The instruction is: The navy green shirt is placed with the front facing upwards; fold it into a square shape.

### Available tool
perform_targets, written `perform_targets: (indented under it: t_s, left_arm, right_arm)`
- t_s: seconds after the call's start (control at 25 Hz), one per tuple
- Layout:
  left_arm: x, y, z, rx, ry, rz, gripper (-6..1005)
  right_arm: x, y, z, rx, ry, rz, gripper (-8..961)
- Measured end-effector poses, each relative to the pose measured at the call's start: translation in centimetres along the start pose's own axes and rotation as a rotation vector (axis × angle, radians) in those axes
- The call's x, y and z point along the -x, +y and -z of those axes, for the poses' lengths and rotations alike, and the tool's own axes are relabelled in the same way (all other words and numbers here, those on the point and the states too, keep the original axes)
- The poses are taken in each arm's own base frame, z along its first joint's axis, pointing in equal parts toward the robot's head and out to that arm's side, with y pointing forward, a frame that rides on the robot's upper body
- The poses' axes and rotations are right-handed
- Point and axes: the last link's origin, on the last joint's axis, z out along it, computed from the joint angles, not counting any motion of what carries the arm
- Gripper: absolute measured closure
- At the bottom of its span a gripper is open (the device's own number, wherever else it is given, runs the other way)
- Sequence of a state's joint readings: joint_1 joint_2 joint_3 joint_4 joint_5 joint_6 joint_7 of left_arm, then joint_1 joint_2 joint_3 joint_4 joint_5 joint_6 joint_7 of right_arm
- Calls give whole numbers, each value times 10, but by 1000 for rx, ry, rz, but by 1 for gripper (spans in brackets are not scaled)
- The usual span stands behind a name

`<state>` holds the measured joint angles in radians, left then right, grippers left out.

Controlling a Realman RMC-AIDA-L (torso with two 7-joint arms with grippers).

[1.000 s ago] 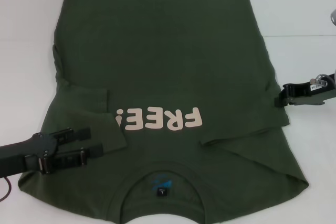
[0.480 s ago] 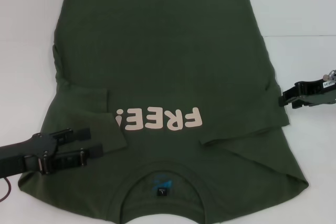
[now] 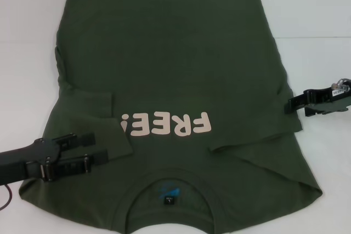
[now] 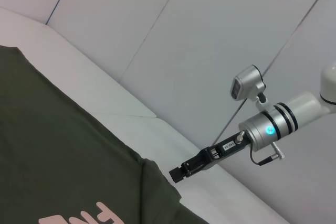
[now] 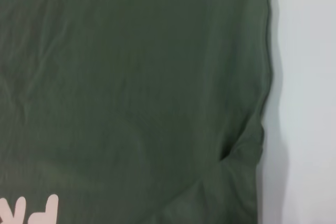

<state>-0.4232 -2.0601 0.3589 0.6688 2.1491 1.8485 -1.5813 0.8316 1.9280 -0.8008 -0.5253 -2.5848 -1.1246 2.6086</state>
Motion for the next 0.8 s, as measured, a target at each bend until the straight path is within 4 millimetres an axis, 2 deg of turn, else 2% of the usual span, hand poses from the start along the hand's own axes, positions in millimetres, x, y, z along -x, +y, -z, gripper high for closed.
perform_targets:
  t_s: [0.8]
  left_arm:
    - [0,0,0,0,0,0,111]
  right_arm:
    - [-5,7,-11,8,-4,18,321]
